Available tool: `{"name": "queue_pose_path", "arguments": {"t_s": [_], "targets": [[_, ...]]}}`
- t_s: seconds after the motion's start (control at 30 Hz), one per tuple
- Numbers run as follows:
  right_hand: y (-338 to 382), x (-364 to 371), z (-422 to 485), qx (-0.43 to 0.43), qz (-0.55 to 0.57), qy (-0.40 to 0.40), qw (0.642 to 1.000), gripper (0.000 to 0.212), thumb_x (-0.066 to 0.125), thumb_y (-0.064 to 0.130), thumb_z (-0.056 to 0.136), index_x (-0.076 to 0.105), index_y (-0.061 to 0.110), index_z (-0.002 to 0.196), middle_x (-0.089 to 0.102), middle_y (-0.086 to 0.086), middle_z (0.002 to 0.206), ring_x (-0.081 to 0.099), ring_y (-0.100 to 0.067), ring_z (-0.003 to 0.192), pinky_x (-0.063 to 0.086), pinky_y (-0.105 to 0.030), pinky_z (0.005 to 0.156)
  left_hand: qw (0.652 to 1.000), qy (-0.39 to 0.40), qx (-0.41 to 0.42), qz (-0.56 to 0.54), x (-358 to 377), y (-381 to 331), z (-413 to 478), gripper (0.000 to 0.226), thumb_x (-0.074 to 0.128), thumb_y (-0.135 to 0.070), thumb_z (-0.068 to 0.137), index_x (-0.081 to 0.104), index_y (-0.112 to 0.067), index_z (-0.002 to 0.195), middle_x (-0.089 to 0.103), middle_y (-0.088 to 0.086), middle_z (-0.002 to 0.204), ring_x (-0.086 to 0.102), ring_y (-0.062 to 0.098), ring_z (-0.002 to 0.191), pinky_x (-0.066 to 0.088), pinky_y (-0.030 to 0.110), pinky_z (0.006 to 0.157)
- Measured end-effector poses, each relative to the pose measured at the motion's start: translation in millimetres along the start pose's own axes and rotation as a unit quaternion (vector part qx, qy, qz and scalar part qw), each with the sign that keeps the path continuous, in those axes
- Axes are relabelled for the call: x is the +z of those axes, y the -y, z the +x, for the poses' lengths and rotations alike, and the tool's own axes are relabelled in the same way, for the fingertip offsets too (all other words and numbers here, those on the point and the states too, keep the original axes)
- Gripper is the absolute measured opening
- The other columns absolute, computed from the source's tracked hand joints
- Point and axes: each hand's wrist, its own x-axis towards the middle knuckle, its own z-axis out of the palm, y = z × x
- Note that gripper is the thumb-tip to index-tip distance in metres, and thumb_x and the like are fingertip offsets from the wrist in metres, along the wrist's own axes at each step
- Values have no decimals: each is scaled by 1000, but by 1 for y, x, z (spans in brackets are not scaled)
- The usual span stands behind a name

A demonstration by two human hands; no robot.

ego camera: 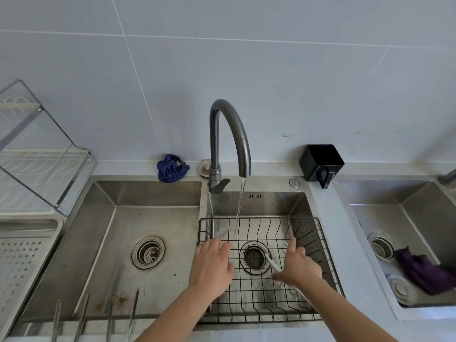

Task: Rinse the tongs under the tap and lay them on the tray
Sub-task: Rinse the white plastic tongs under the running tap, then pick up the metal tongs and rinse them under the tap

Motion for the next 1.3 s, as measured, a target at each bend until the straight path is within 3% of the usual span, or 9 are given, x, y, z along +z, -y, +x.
{"name": "queue_pose_path", "arguments": {"t_s": [0.27,0.43,0.5,0.57,0.7,0.83,1.1,1.2,1.3], "targets": [[-7,14,-7,4,-12,-32,999,132,67,77,74,-6,10,161,20,-14,164,31,-32,146,45,-44,107,1000,4,-9,6,7,0,-13,44,50,-32,94,49,-24,137,53,-2,131,46,20,126,30,39,116],[4,6,-15,-14,-73,-17,997,123,58,87,72,4,22,162,-4,-8,172,5,-35,156,25,-67,115,1000,4,-27,11,3,6,-21,43,49,-34,93,49,-24,135,53,-1,131,45,20,127,27,42,117],[12,-1,-19,-30,-105,-35,993,103,55,87,74,29,30,156,10,-6,171,10,-35,155,25,-67,114,999,0,-39,8,1,10,-22,43,50,-35,93,50,-23,134,54,-1,130,46,21,127,28,44,117],[22,-7,-23,-61,-117,-73,989,75,56,80,79,52,33,138,40,-3,156,30,-31,145,34,-55,111,999,-8,-51,6,-1,15,-23,42,51,-35,93,51,-24,134,56,-2,129,47,20,125,29,43,117],[61,-6,-29,-154,33,-114,981,30,54,48,96,64,23,110,67,1,113,55,-24,114,52,-37,81,996,-30,-84,2,-8,26,-28,42,51,-34,93,53,-25,134,58,-2,126,50,20,120,35,39,110],[112,6,-43,-241,109,-132,955,24,49,39,103,64,20,107,68,0,102,64,-24,95,42,-32,64,988,-55,-143,17,-20,50,-42,37,56,-34,91,59,-23,127,60,-1,116,54,21,109,44,37,96],[176,39,-52,-294,151,-60,942,29,60,42,98,45,18,101,58,-4,111,63,-32,94,38,-32,68,957,-80,-277,37,-36,102,-106,36,78,-34,76,60,-8,92,59,9,82,55,26,73,48,38,61],[177,47,-50,-295,167,-74,938,30,67,37,95,40,22,96,54,-1,104,53,-24,81,37,-31,67,943,-66,-325,10,-29,117,-137,43,76,-43,80,58,-6,95,59,12,88,57,29,75,53,38,58],[176,51,-48,-297,187,-80,933,32,69,32,93,39,24,95,47,6,98,48,-20,76,35,-31,65,938,-28,-345,9,-19,123,-158,53,73,-50,81,62,-8,112,59,13,103,62,30,86,56,39,66]]}}
